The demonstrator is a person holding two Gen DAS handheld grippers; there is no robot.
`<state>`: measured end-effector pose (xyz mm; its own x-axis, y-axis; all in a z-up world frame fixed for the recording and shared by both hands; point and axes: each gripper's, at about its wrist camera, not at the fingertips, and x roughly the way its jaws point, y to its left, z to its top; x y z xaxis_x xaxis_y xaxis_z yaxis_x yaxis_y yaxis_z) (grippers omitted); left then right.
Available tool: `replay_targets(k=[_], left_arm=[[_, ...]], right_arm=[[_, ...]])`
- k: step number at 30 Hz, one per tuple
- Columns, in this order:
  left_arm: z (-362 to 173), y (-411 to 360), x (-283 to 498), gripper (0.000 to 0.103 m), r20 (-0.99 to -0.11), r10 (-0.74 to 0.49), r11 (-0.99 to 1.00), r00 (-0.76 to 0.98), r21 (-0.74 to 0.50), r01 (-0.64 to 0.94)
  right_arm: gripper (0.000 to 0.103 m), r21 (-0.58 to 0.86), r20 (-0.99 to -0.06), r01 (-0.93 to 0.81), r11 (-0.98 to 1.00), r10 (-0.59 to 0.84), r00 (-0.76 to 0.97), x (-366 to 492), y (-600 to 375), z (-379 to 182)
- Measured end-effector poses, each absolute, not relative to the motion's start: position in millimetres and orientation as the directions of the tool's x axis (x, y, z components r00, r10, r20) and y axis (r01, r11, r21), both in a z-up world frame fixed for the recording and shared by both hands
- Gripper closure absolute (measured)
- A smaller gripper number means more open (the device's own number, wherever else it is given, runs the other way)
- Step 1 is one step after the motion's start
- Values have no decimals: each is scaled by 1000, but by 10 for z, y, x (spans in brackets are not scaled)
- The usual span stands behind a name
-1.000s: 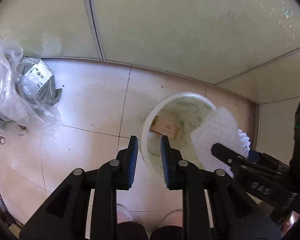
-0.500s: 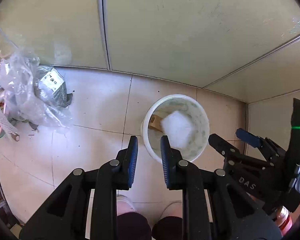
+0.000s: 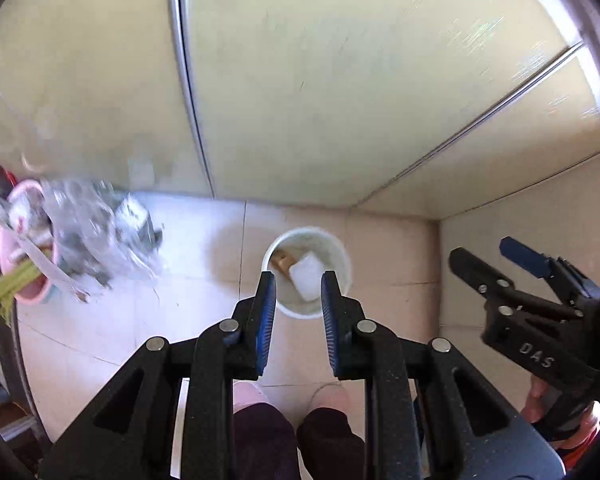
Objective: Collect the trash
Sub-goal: 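Raise both tools back toward the counter items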
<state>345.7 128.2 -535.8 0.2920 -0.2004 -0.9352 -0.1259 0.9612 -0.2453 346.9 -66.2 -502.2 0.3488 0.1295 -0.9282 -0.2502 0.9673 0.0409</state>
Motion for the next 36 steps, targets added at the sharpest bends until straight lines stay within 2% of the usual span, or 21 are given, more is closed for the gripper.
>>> replay_targets(k=[3, 7, 12, 14, 16, 17, 19, 25, 31, 34, 36], left_arm=[[-4646, 1306, 3466, 82, -917, -192, 967, 348, -238, -93], [-3786, 1338, 3440, 70, -886, -179, 973, 429, -225, -58], [-2837, 1428, 3394, 62, -835, -172, 978, 523, -210, -13], [-2559, 1475, 3393, 57, -813, -166, 981, 558, -196, 7], [-2297, 1494, 3384, 46, -788, -150, 985, 597, -172, 21], [-2168, 1498, 3390, 44, -778, -145, 986, 612, -165, 24], [-1952, 1508, 3400, 38, -758, -146, 986, 636, -166, 29], [-1475, 1510, 3520, 35, -707, -183, 978, 683, -200, 54], [-1228, 1371, 3883, 33, -687, -177, 981, 705, -185, 66], [-1210, 1248, 4113, 22, -681, -156, 984, 716, -168, 55], [-1217, 1156, 4286, 21, -681, -141, 986, 719, -158, 44]], right_arm=[[26, 39, -896, -236, 971, 138, 421, 3431, -700, -4306], [26, 53, -845, -197, 979, 149, 513, 3350, -738, -3425], [26, 66, -769, -145, 987, 143, 622, 3255, -688, -2504], [26, 69, -744, -147, 987, 149, 651, 3205, -654, -2258], [26, 66, -712, -134, 989, 141, 688, 3180, -613, -2059], [26, 65, -697, -130, 989, 138, 703, 3177, -629, -1944], [26, 62, -675, -117, 991, 128, 727, 3162, -662, -1735], [26, 91, -612, -82, 992, 121, 782, 3219, -759, -1251], [26, 41, -583, -98, 994, 104, 806, 3479, -843, -1080], [26, 12, -581, -119, 993, 104, 807, 3693, -895, -1098], [26, 20, -593, -153, 988, 135, 794, 3881, -945, -1138]])
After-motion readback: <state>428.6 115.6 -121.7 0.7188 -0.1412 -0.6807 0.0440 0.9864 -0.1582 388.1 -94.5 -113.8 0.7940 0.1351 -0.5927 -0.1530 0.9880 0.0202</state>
